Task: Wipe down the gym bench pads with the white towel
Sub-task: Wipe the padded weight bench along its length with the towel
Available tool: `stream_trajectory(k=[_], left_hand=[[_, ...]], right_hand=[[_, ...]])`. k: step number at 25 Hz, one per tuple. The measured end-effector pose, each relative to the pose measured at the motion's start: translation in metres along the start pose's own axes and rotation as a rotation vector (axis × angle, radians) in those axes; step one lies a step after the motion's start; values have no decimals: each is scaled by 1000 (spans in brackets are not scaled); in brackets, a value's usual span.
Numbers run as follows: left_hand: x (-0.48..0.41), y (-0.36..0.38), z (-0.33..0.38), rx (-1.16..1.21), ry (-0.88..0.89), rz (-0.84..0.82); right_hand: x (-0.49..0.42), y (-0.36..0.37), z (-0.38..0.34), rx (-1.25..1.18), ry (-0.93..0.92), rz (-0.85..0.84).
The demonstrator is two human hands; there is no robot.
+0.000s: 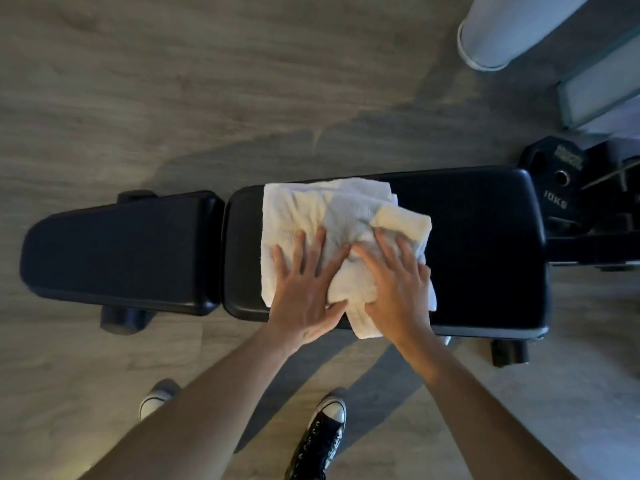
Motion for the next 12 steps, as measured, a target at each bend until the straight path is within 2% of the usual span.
stream_trajectory(k=[6, 12], left_hand=[[50, 25, 15, 18, 41, -7], [11, 7, 19, -20, 22, -92]], right_hand=[[66, 23, 4, -67, 18, -4], [41, 20, 20, -56, -3, 58]])
Point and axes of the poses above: each hand's wrist, its own x-axis away from the middle knuckle, its own y-axis out of the palm, z = x × y, the point moved 2 cm from there along -x, towards the middle knuckle, and after that the axes turned 5 degrees about x, right-handed, at the moved point
